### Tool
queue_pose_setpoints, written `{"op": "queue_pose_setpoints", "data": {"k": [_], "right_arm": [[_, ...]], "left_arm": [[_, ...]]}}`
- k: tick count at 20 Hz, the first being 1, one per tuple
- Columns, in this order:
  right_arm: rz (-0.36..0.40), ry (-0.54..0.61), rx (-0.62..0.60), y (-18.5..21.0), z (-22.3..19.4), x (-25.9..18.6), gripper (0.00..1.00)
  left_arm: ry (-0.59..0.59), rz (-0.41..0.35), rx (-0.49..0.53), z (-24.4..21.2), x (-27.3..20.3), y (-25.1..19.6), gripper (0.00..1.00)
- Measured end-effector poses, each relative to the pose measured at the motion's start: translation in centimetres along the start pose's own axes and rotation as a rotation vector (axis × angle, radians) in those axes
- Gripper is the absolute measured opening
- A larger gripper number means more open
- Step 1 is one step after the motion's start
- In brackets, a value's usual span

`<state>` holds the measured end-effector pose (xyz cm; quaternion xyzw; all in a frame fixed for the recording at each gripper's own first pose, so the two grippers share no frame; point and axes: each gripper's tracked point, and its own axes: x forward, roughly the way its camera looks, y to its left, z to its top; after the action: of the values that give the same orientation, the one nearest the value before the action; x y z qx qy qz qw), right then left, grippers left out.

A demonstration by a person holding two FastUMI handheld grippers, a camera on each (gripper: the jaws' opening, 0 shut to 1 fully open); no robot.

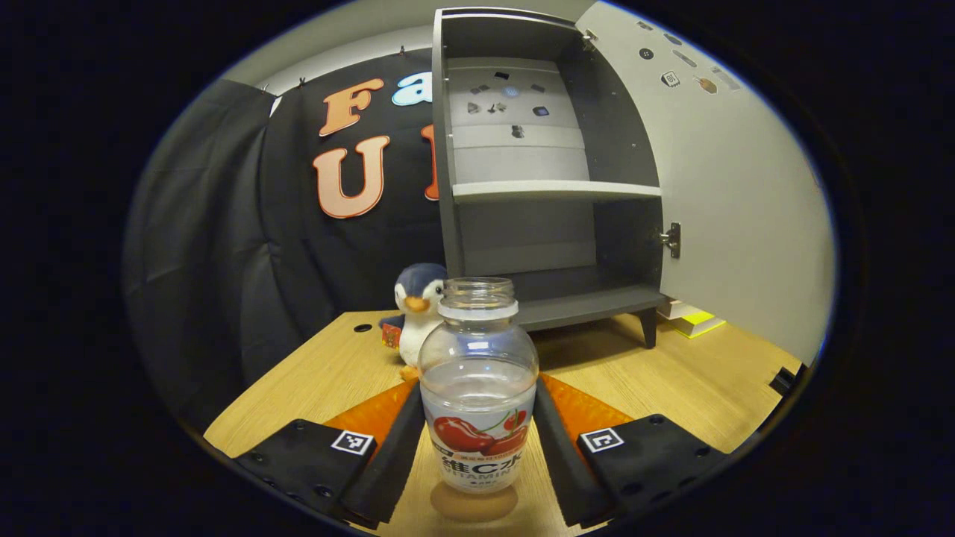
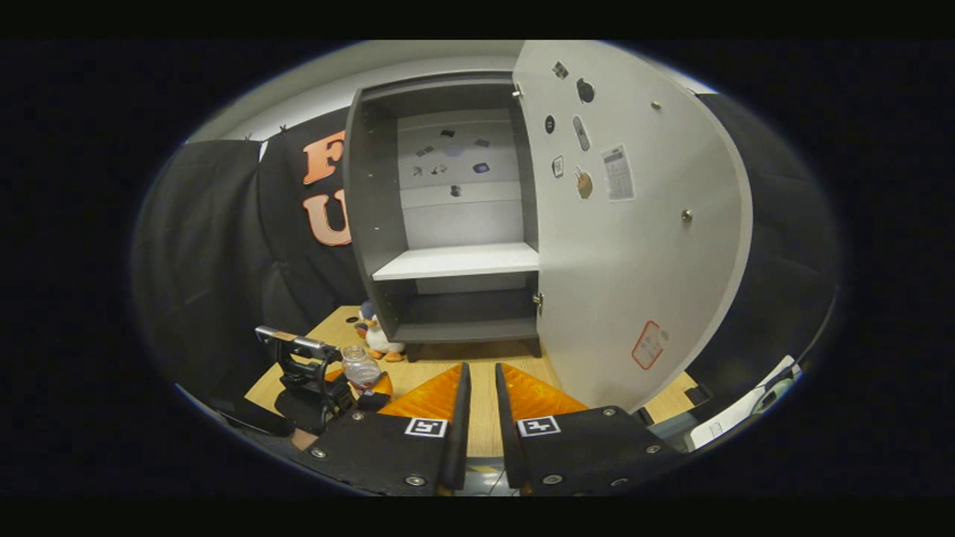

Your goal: Open the cabinet door with the right hand, grasp the bottle in the cabinet with the left hand and place it on the coaster, then close the cabinet door with the right hand.

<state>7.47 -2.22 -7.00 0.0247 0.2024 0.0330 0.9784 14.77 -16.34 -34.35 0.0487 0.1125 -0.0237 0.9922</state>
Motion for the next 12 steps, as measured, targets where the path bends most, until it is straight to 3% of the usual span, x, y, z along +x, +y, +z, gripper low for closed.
{"op": "queue_pose_setpoints", "data": {"k": [3, 4, 5, 6, 9, 10, 12], "right_arm": [[0.011, 0.026, 0.0, 0.3, -0.5, -0.1, 0.2], [0.013, 0.032, -0.009, 0.2, -0.5, 0.1, 0.16], [0.012, 0.037, -0.015, 0.1, -0.6, 0.2, 0.2], [0.016, 0.044, -0.015, 0.2, -0.7, 0.2, 0.16], [0.024, 0.06, -0.015, 0.3, -0.9, 0.2, 0.16], [0.027, 0.061, -0.017, 0.4, -0.9, 0.2, 0.24], [0.032, 0.065, -0.022, 0.4, -0.9, 0.6, 0.2]], "left_arm": [[0.037, 0.002, -0.042, -2.2, 0.2, 0.5, 0.86], [0.047, 0.015, -0.044, -2.7, 0.3, 1.0, 0.86], [0.062, 0.024, -0.05, -3.3, 0.4, 1.0, 0.86], [0.045, 0.026, -0.051, -2.7, 0.4, 1.2, 0.86], [0.055, 0.04, -0.055, -3.0, 0.0, 1.2, 0.86], [0.062, 0.041, -0.051, -3.3, -0.3, 1.3, 0.86], [0.057, 0.042, -0.045, -3.2, -0.7, 1.2, 0.86]]}}
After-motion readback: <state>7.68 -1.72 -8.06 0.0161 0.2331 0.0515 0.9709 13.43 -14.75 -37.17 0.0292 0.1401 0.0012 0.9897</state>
